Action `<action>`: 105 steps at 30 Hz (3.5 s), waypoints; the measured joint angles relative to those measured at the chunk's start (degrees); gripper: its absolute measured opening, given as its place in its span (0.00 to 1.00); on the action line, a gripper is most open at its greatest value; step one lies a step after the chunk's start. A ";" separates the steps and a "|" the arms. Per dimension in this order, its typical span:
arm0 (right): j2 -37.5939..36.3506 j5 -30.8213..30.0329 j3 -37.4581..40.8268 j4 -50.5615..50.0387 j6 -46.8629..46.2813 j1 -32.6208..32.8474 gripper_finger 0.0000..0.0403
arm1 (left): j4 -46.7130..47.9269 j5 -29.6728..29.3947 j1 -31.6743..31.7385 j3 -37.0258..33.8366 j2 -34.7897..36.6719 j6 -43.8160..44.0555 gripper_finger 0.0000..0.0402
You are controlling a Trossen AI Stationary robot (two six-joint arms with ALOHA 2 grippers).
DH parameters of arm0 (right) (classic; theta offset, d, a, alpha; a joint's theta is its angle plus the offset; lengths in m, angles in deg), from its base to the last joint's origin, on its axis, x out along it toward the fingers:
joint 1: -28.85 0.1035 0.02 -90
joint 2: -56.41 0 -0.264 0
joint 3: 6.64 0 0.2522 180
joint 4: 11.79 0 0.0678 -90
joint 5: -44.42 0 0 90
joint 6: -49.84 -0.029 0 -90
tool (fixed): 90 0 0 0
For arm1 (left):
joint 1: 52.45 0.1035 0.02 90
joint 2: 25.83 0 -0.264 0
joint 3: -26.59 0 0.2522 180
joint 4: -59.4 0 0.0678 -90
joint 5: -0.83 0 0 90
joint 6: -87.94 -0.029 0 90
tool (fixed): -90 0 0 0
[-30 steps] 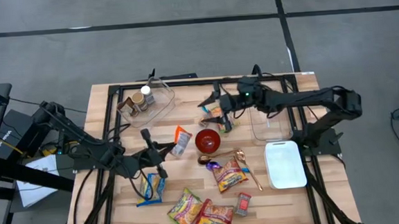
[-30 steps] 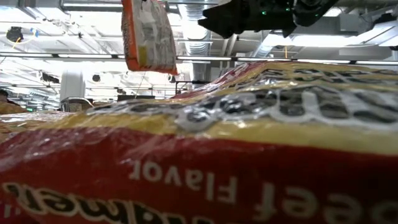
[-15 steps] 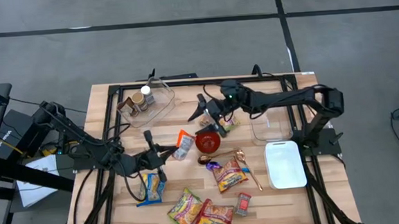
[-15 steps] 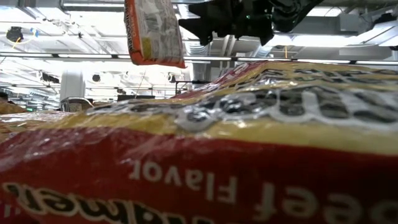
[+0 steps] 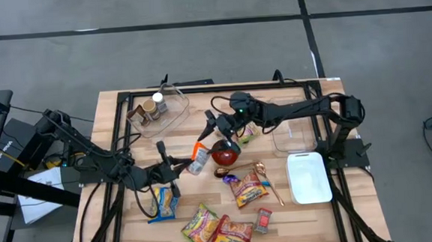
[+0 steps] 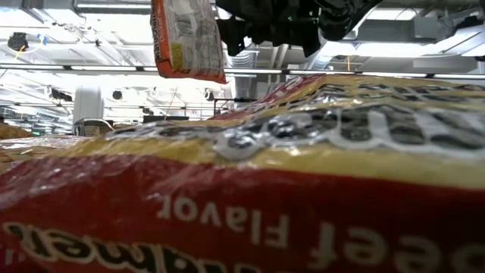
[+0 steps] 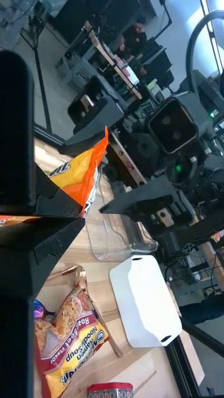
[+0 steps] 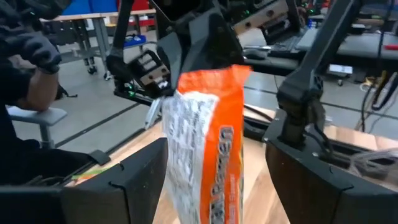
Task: Pick & Place Food Item
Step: Put the orange noodle pack into the right transparent bin
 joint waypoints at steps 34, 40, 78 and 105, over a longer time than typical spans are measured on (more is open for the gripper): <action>-0.13 0.52 0.00 -0.26 0.05 1.13 0.44 | -1.01 0.02 0.00 -0.02 0.00 -0.07 0.00; -0.13 0.52 0.00 -0.28 0.50 1.18 0.27 | -1.11 0.05 0.00 -0.02 0.00 -0.09 0.00; -0.15 -0.45 0.04 -0.59 0.50 0.99 0.00 | 4.26 -8.81 -0.80 -0.02 0.00 4.77 0.70; -12.66 -32.03 4.30 -19.03 8.94 -6.93 0.00 | 7.84 -20.52 -8.72 -0.02 2.40 4.83 0.74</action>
